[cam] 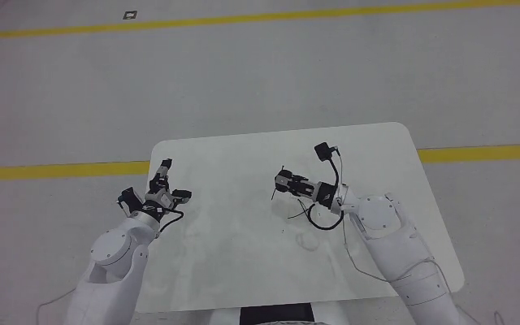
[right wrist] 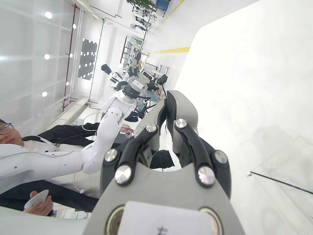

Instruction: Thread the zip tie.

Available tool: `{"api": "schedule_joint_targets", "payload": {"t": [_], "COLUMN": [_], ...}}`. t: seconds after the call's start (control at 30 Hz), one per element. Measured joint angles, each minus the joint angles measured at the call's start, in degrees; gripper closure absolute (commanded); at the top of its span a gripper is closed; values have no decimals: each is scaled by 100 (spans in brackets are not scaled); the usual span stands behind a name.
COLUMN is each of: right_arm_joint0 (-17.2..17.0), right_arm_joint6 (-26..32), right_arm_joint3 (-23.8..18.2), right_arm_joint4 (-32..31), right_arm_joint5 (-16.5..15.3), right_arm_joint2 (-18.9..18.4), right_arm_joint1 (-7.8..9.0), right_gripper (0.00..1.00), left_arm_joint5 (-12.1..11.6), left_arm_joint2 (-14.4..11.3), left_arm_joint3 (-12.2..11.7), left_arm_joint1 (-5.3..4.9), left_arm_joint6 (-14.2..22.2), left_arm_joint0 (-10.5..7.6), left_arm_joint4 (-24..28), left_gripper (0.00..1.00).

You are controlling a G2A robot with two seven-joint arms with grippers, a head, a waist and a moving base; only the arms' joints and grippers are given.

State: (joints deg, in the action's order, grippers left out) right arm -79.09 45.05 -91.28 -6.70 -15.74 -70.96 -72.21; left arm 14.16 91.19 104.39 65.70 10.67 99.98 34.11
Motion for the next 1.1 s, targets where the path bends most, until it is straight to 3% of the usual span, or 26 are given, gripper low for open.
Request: {"api": "schedule_joint_targets", "payload": {"t": [0.23, 0.33, 0.53, 0.83, 0.9, 0.97, 1.03, 1.1], "right_arm_joint0": [3, 87, 464, 487, 461, 473, 515, 565], "right_arm_joint6": [-44, -383, -340, -296, -380, -476, -488, -537], "right_arm_joint3": [-25, -65, -158, -119, -83, -62, 12, 76], "right_arm_joint4": [-1, 281, 934, 937, 913, 904, 840, 868], "right_arm_joint5": [-38, -412, -372, -374, -368, -373, -374, -374], "right_arm_joint2": [1, 85, 349, 371, 385, 421, 475, 558], "right_arm_joint1": [-2, -35, -92, -95, -96, -101, -106, -124], "right_gripper": [100, 100, 100, 100, 100, 100, 100, 100], "left_arm_joint5": [0, 0, 0, 35, 383, 625, 559, 528], "left_arm_joint2": [0, 0, 0, -22, -46, -135, -308, -620], "left_arm_joint3": [0, 0, 0, -42, -250, -609, -954, -1286], "left_arm_joint1": [0, 0, 0, 10, 27, -1, -93, -277], "left_arm_joint6": [0, 0, 0, 38, 264, 704, 1175, 1515], "left_arm_joint0": [0, 0, 0, -9, -127, -236, -298, -383], "left_arm_joint4": [0, 0, 0, 44, 484, 1396, 2231, 2974], "left_gripper": [0, 0, 0, 0, 0, 0, 0, 0]}}
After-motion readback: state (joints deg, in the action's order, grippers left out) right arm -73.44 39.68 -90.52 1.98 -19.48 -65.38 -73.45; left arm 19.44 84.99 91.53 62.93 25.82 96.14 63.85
